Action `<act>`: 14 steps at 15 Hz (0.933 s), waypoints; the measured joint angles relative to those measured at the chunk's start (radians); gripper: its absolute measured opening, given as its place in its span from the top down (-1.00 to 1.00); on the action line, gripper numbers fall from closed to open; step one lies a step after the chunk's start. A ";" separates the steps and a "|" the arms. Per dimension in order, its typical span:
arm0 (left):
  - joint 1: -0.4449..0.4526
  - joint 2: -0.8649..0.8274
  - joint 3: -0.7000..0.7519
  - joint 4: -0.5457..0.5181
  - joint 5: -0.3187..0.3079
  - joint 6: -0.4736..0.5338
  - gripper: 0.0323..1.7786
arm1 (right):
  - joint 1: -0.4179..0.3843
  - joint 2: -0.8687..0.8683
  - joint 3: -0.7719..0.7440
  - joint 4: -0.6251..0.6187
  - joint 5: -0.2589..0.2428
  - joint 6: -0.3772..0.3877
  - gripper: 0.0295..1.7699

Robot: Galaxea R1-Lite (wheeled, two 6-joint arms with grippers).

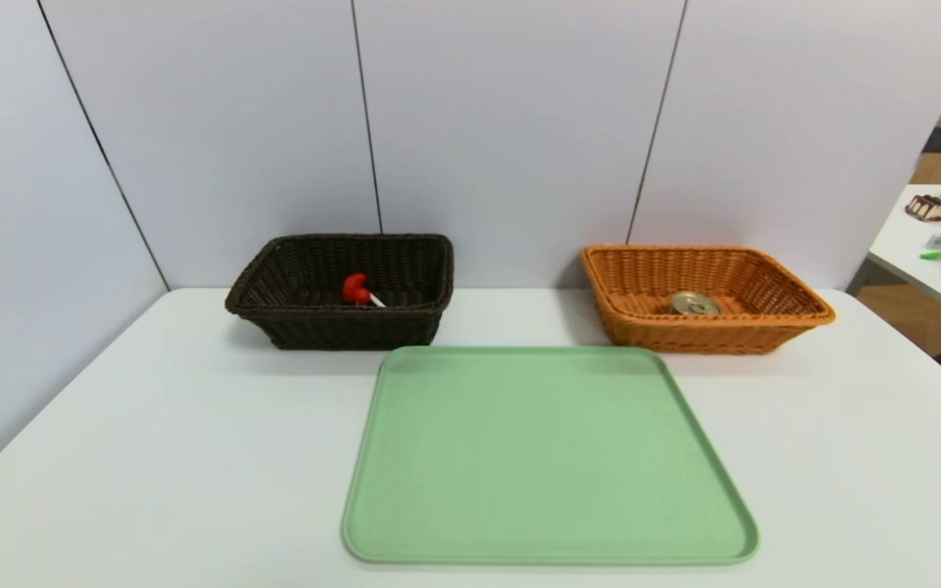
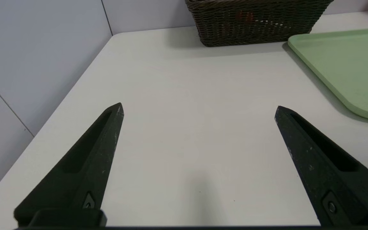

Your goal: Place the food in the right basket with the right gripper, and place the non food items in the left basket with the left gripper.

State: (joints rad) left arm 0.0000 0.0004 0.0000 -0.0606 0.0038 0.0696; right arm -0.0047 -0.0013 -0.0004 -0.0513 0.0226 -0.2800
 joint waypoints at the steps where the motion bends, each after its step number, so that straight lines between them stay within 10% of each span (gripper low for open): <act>1: 0.000 0.000 0.000 0.037 -0.005 -0.005 -0.90 | 0.000 0.000 0.000 0.000 0.020 0.010 -0.92; 7: 0.000 0.000 0.000 0.060 -0.009 -0.103 -0.90 | 0.001 0.000 -0.011 0.078 0.002 0.236 -0.92; 14: 0.000 0.000 0.000 0.061 -0.007 -0.116 -0.90 | 0.001 0.000 -0.009 0.071 0.000 0.250 -0.92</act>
State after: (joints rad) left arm 0.0000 0.0004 0.0000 0.0004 -0.0032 -0.0466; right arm -0.0032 -0.0013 -0.0096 0.0200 0.0221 -0.0302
